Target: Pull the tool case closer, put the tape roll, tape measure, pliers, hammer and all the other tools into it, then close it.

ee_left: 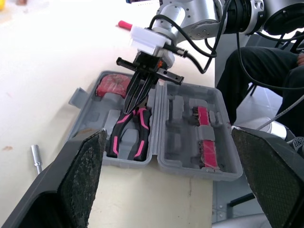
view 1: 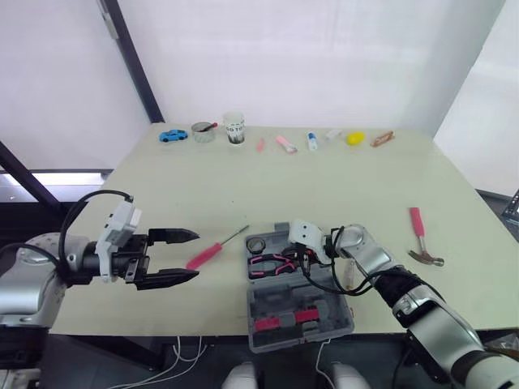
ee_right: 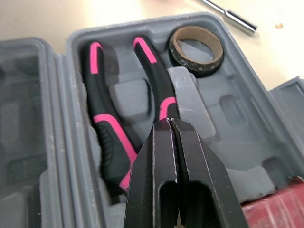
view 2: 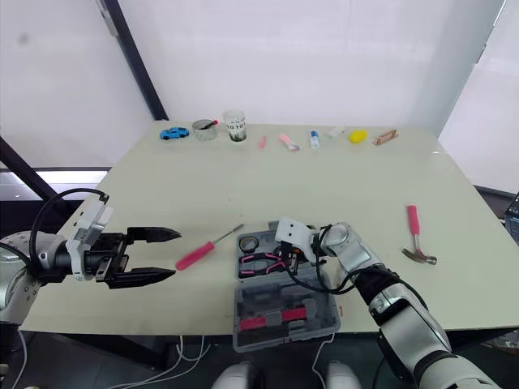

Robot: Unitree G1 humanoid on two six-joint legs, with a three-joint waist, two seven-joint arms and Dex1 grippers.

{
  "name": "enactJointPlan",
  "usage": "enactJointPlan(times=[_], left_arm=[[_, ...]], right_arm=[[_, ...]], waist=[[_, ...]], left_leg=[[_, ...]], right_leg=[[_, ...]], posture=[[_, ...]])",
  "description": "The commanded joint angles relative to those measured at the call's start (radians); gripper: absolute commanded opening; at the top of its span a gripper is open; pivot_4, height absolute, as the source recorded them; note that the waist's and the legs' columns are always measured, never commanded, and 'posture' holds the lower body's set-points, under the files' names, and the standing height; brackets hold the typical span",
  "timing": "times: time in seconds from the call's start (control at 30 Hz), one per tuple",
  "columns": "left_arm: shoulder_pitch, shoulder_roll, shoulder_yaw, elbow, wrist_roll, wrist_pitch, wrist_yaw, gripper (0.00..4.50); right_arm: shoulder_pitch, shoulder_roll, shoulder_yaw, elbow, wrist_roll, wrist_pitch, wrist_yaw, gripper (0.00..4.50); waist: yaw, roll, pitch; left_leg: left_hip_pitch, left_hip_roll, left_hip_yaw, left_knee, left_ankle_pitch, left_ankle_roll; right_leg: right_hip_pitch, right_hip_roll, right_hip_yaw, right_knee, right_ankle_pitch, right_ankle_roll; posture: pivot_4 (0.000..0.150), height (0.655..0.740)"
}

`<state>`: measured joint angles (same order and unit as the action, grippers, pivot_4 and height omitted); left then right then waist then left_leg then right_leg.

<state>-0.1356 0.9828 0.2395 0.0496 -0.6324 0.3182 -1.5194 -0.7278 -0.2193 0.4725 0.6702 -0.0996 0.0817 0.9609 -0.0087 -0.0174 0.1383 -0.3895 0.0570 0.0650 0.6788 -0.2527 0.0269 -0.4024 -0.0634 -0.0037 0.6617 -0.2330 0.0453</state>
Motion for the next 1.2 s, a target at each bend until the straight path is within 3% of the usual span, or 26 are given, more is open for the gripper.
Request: enactJointPlan(times=[0.03, 0.23, 0.4, 0.6, 0.77, 1.03, 1.13, 1.2], left_arm=[[0.006, -0.009, 0.033, -0.028, -0.015, -0.006, 0.003, 4.5], [0.02, -0.038, 0.031, -0.023, -0.002, -0.02, 0.017, 4.5], [0.067, -0.082, 0.055, -0.023, 0.007, -0.047, 0.07, 4.5], [0.115, -0.127, 0.111, -0.043, 0.002, -0.032, 0.19, 4.5], [0.194, -0.181, 0.169, -0.073, -0.003, -0.049, 0.26, 4.5], [0.294, -0.262, 0.227, -0.087, 0.028, -0.121, 0.362, 4.5], [0.333, -0.283, 0.26, -0.049, 0.037, -0.158, 0.383, 4.5], [0.358, -0.292, 0.275, -0.037, 0.045, -0.176, 0.392, 4.5]], right_arm=[[0.092, -0.06, 0.067, 0.137, -0.12, 0.112, -0.038, 0.02], [0.119, -0.046, -0.021, 0.051, -0.043, 0.045, -0.081, 0.02], [0.184, -0.053, -0.121, -0.145, 0.062, -0.072, -0.064, 0.02], [0.275, -0.054, -0.252, -0.393, 0.196, -0.022, -0.098, 0.02], [0.421, -0.094, -0.402, -0.633, 0.297, 0.046, -0.176, 0.02], [0.737, -0.177, -0.661, -0.82, 0.422, -0.038, -0.217, 0.02], [0.889, -0.187, -0.774, -0.853, 0.481, -0.065, -0.22, 0.69], [0.967, -0.182, -0.819, -0.87, 0.515, -0.088, -0.206, 1.53]], waist=[[0.002, 0.001, -0.005], [0.004, 0.003, -0.011], [0.003, 0.003, -0.009], [-0.012, 0.0, 0.001], [-0.014, 0.0, 0.009], [-0.001, -0.003, 0.013], [-0.002, -0.004, 0.013], [-0.006, -0.003, 0.013]], left_leg=[[0.002, 0.0, 0.0, -0.001, 0.0, 0.0], [0.008, -0.001, 0.0, -0.007, 0.0, 0.0], [0.005, -0.001, 0.0, -0.009, 0.0, 0.0], [-0.011, -0.001, 0.001, -0.009, 0.0, 0.0], [-0.011, 0.0, 0.004, -0.013, 0.0, 0.0], [-0.012, 0.0, 0.005, -0.014, -0.001, 0.0], [-0.011, 0.0, 0.006, -0.014, -0.001, 0.0], [-0.011, 0.001, 0.005, -0.014, -0.001, 0.0]], right_leg=[[0.001, -0.001, 0.0, 0.0, 0.0, 0.0], [0.006, -0.006, 0.0, -0.002, -0.002, 0.002], [0.004, -0.006, 0.001, -0.006, 0.0, 0.0], [-0.012, -0.003, 0.002, -0.004, 0.0, -0.001], [-0.013, 0.0, 0.002, -0.004, 0.0, 0.0], [-0.013, -0.002, 0.002, -0.008, -0.003, -0.003], [-0.013, -0.003, 0.002, -0.009, -0.002, -0.003], [-0.013, -0.003, 0.002, -0.009, -0.003, -0.003]], posture=[[0.15, 0.74], [0.15, 0.74], [0.15, 0.74], [0.15, 0.74], [0.15, 0.74], [0.15, 0.74], [0.15, 0.74], [0.15, 0.74]])
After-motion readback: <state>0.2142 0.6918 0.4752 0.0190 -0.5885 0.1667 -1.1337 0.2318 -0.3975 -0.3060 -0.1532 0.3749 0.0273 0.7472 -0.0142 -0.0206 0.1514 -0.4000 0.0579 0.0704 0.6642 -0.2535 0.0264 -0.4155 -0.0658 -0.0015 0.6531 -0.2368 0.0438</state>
